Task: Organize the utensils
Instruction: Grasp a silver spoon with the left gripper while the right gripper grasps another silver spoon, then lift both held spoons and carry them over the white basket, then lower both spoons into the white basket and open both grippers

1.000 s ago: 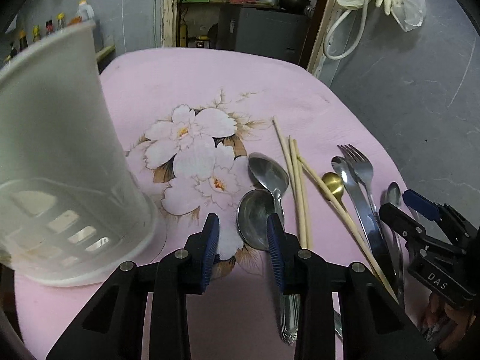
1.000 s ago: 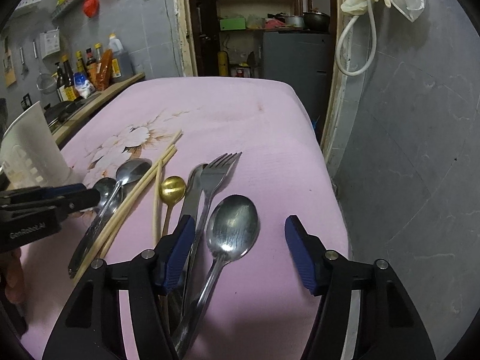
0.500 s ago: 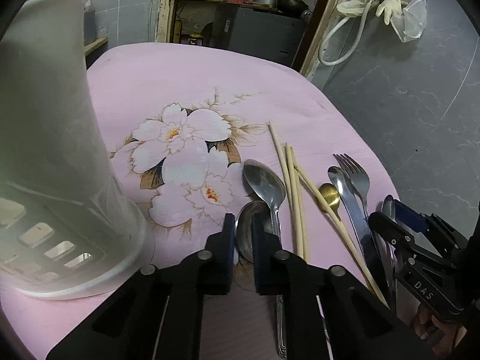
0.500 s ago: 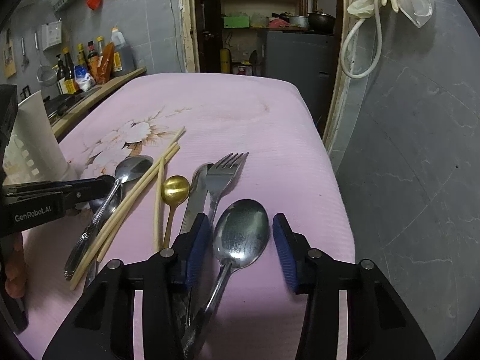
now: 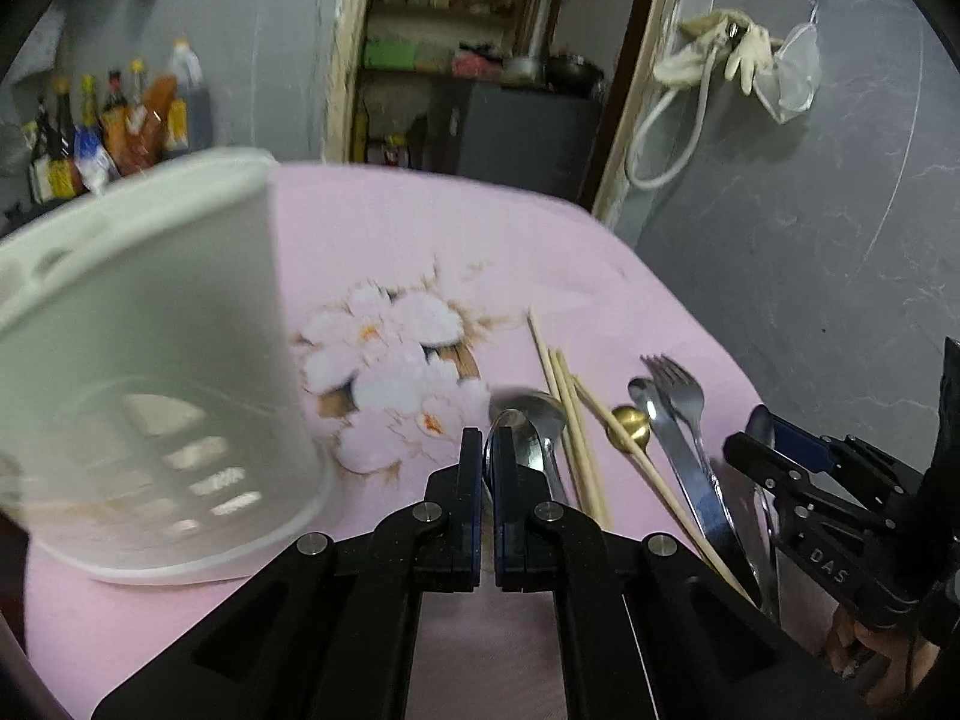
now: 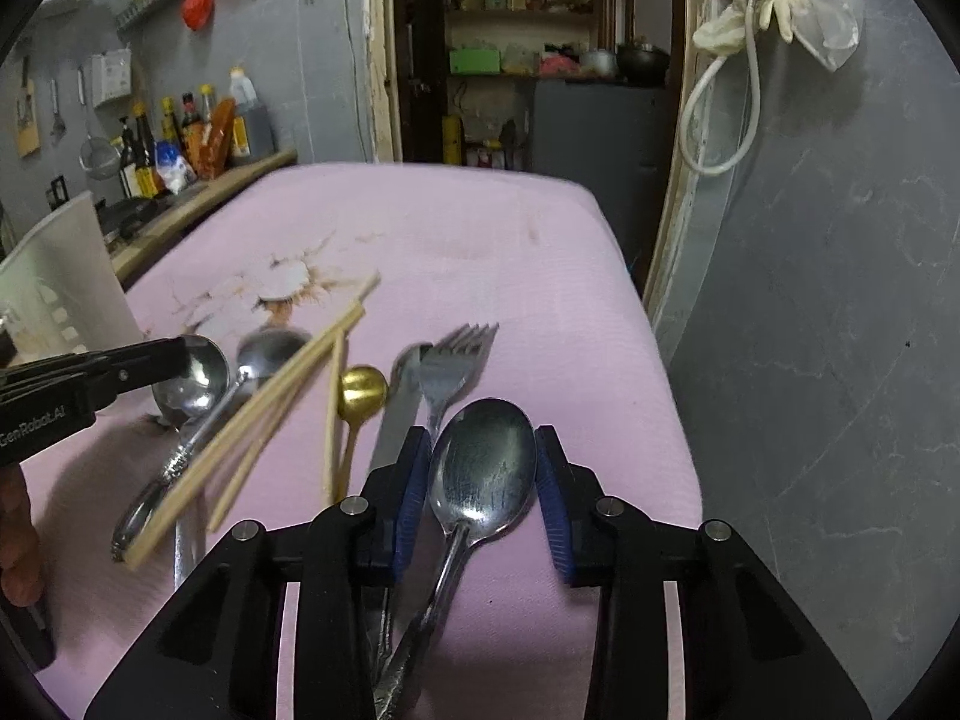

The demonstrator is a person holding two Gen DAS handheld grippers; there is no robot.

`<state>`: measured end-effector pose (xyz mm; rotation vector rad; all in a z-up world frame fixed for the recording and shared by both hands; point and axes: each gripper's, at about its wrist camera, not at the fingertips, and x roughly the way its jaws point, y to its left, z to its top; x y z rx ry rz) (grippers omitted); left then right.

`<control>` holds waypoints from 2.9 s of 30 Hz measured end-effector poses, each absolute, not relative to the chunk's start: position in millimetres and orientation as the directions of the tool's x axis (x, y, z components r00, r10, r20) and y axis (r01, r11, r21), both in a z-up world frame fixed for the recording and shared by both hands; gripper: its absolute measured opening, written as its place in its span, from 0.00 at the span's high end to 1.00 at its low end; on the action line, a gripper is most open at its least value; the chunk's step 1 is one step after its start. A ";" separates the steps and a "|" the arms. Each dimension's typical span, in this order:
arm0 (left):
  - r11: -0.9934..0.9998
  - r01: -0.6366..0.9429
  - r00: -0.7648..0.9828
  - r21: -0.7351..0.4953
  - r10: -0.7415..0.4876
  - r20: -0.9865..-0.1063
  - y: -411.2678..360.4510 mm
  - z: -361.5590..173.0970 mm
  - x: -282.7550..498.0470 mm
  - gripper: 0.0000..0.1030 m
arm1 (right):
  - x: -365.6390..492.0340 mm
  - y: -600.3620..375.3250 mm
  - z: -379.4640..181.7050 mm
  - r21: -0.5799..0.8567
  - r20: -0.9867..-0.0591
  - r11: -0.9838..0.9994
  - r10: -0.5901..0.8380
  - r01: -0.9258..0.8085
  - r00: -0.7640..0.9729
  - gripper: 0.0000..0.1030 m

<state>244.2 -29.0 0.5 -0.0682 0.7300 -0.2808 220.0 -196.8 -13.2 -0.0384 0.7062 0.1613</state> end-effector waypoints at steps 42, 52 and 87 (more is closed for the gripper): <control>0.985 -0.172 0.976 -0.022 0.167 -0.139 118.3 142.3 134.5 0.99 | 179.5 -65.5 135.2 -0.116 0.111 0.847 0.529 -0.518 0.841 0.69; 0.915 -0.396 0.911 0.070 0.401 -0.090 173.2 134.3 160.7 0.99 | 221.2 -16.7 141.8 -0.052 0.235 0.824 0.559 -0.564 0.795 0.69; 0.984 -0.085 0.963 -0.156 0.041 -0.266 168.8 70.1 184.5 0.87 | 232.1 7.0 52.8 -0.127 -0.091 0.806 0.570 -0.578 0.816 0.56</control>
